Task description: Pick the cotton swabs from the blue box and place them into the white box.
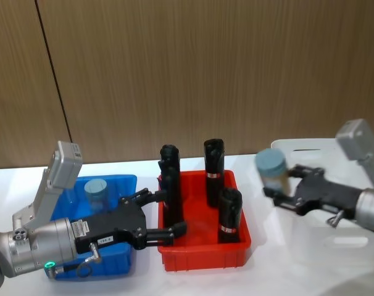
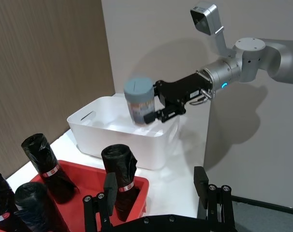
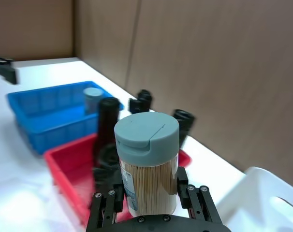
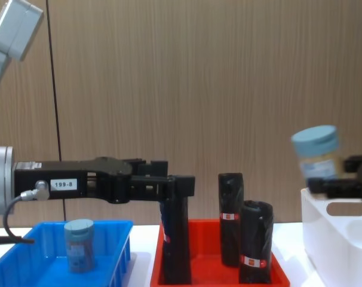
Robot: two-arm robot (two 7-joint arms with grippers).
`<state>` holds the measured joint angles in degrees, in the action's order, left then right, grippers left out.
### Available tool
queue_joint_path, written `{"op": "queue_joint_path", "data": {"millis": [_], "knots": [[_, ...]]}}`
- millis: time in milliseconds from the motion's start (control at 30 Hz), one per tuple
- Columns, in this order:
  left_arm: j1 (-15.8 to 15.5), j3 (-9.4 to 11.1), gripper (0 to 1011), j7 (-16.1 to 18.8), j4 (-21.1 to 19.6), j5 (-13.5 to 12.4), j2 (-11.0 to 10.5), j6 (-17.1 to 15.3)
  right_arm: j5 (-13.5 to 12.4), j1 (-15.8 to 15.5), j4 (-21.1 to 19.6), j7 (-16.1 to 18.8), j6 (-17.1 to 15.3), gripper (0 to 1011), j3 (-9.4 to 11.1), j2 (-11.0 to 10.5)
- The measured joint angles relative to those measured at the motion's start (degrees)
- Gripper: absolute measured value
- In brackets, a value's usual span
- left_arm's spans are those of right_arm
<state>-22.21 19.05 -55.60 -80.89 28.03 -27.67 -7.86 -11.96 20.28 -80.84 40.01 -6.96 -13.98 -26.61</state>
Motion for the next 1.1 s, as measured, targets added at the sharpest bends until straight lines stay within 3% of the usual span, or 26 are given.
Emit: {"op": "queue_joint_path", "data": {"millis": [433,1000,1100], "knots": [[0.0,0.0,1004,0.0,0.0,0.0,0.0,0.0,-0.8,0.6,3.5,-4.6,0.5,629,2.8,-2.5],[0.0,0.0,1004,0.0,0.0,0.0,0.0,0.0,2.7,5.0,14.7,-8.6,0.9,629,1.5,-0.7],[0.0,0.0,1004,0.0,0.0,0.0,0.0,0.0,3.3,5.8,16.6,-9.1,1.0,688,1.1,-0.2]]}}
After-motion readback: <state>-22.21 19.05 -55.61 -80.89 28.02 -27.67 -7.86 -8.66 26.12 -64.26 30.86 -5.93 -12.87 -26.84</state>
